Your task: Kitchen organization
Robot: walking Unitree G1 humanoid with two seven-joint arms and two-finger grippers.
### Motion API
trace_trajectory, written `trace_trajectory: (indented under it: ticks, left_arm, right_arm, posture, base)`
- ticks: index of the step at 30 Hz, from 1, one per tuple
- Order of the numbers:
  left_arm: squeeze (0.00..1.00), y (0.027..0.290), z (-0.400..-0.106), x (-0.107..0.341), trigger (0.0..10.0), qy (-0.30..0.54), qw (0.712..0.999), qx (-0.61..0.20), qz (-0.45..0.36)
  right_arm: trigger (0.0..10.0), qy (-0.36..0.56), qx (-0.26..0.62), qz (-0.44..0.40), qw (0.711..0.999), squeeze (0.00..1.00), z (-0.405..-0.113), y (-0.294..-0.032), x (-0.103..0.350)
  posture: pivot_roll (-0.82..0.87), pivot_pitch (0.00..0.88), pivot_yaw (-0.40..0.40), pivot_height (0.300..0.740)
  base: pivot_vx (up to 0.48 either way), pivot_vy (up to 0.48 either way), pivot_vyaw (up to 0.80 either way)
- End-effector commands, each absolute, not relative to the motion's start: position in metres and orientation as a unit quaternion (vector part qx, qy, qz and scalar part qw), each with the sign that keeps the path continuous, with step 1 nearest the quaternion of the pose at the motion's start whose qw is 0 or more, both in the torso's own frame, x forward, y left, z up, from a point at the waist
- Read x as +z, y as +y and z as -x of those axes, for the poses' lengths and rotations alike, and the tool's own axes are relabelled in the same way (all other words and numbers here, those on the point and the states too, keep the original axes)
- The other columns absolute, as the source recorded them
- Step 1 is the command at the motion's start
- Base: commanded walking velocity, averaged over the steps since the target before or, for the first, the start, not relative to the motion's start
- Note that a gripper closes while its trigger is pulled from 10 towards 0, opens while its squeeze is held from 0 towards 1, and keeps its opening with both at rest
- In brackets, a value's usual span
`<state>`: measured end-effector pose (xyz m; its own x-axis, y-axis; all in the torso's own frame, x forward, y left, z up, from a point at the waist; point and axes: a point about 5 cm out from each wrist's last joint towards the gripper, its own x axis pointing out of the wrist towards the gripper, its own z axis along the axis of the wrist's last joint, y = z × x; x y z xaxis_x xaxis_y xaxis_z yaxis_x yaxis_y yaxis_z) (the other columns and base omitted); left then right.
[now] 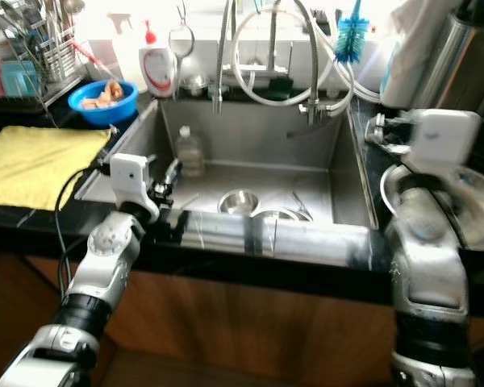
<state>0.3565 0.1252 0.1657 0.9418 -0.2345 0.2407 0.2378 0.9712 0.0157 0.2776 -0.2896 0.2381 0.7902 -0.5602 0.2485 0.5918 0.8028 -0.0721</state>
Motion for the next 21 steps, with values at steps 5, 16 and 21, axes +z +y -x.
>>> trace_trajectory:
  ticks: [5, 16, 21]
  left_arm:
    - [0.0, 0.125, -0.356, 0.166, 10.0, -0.12, 0.985, -0.123, 0.001]
    - [0.0, 0.125, -0.356, 0.167, 10.0, -0.12, 0.985, -0.127, 0.0]
    - [0.0, 0.125, -0.357, 0.168, 10.0, -0.121, 0.984, -0.128, -0.001]
  right_arm:
    - [10.0, -0.077, -0.414, 0.01, 0.907, 1.0, -0.227, -0.32, 0.217]
    - [10.0, -0.025, -0.468, -0.071, 0.881, 0.0, -0.198, -0.328, 0.189]
    - [10.0, -0.027, -0.462, -0.1, 0.881, 0.0, -0.202, -0.328, 0.187]
  posture:
    - [-0.07, 0.0, 0.047, 0.74]
    - [-0.07, 0.0, 0.054, 0.74]
    - [-0.07, 0.0, 0.053, 0.74]
  base:
    - [0.0, 0.0, 0.0]
    - [0.0, 0.0, 0.0]
    - [0.0, 0.0, 0.0]
